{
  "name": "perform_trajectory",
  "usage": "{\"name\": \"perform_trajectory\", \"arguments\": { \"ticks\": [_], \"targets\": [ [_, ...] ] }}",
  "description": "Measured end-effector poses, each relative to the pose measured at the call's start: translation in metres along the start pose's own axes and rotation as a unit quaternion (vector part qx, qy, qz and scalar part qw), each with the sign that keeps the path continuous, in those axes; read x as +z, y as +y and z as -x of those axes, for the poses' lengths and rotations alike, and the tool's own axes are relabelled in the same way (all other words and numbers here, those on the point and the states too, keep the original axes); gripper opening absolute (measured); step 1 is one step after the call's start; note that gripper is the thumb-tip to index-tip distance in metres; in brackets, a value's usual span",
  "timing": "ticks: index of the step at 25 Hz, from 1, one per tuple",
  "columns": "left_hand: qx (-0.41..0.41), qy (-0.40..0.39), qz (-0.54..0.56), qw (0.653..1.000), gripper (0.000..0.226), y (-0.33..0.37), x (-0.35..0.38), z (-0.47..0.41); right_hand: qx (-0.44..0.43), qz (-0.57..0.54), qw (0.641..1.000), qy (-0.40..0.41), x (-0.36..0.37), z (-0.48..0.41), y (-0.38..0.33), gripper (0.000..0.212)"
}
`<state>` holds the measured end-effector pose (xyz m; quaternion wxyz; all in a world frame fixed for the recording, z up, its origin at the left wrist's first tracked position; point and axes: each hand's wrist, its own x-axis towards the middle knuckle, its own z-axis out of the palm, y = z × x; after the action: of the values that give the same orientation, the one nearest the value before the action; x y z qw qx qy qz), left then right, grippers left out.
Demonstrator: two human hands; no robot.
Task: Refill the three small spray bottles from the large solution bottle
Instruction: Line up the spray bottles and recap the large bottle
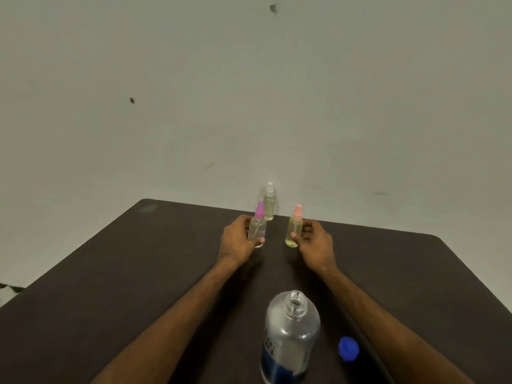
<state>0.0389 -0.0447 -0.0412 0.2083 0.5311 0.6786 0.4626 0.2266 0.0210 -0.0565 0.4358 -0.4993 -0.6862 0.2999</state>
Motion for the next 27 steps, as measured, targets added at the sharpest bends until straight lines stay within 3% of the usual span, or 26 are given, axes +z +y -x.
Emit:
{"name": "perform_trajectory", "arguments": {
  "ticks": [9,17,27],
  "targets": [
    [0.032,0.049,-0.014,0.998,0.058,-0.008,0.077,-0.08,-0.023,0.007,0.998,0.056,0.013,-0.065,0.032,0.04],
    [0.025,0.103,-0.032,0.994,0.039,-0.017,0.092,-0.103,-0.027,0.0,0.997,0.075,0.023,-0.086,0.045,0.035],
    [-0.014,0.104,-0.017,0.994,0.067,-0.025,0.078,-0.12,-0.038,0.154,0.986,0.055,0.033,-0.105,0.041,0.04]
  ]
}}
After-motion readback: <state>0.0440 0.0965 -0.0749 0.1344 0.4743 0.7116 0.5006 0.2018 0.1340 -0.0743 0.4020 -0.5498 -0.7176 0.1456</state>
